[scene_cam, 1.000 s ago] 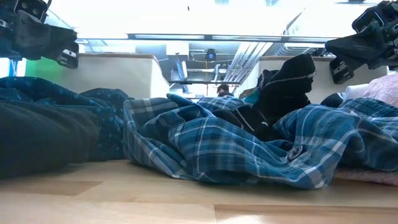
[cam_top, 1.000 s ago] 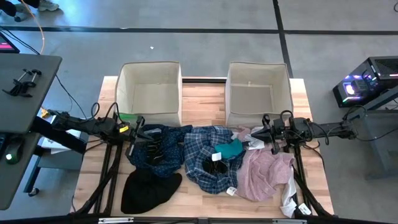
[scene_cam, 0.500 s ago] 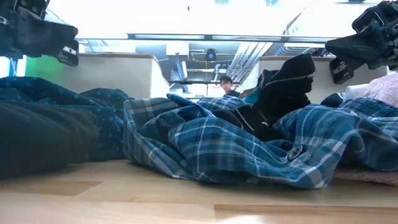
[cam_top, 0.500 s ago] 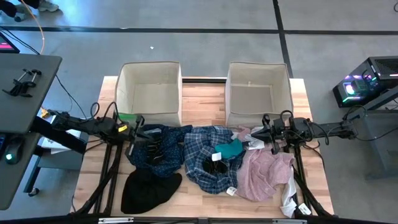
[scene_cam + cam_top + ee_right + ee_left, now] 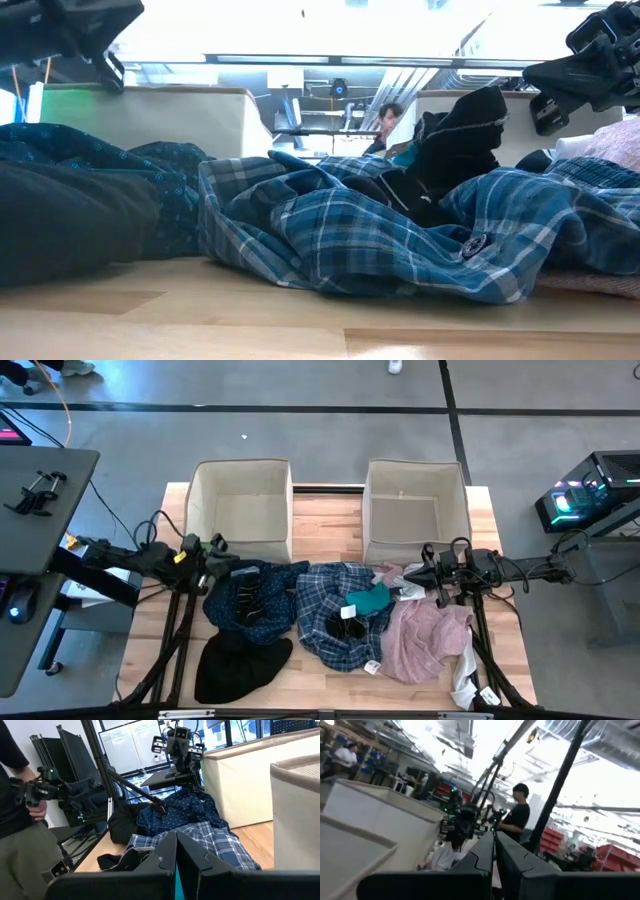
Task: Sort clothes
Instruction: Put the black sock into the left laundry bin
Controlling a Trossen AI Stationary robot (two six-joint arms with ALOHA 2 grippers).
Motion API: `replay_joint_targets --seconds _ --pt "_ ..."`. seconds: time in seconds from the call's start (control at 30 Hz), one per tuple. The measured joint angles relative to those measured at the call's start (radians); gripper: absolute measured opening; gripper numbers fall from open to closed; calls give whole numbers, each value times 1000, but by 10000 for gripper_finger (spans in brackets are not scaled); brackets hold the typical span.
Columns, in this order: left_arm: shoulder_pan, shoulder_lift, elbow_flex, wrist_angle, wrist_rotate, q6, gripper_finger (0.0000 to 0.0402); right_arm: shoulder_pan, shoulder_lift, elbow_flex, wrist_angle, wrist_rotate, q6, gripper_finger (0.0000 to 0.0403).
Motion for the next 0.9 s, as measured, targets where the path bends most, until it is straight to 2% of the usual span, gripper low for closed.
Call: replay_joint_targets --seconds 0.13,0.23,0.43,0.57,0.73,0.9 --pt "-9 78 96 -128 88 45 10 0 0 0 -4 0 0 0" --pt "-21 166 204 -326 161 106 10 0 0 0 -4 0 0 0" --pt "-51 396 432 -742 152 188 10 0 0 0 -3 0 0 0" --pt "-75 569 525 -877 157 51 10 0 0 0 -3 0 0 0" --pt "-111 799 581 -997 163 -184 10 0 0 0 -3 0 0 0" --pt "-116 998 586 -1014 180 -526 16 0 0 0 -3 0 0 0"
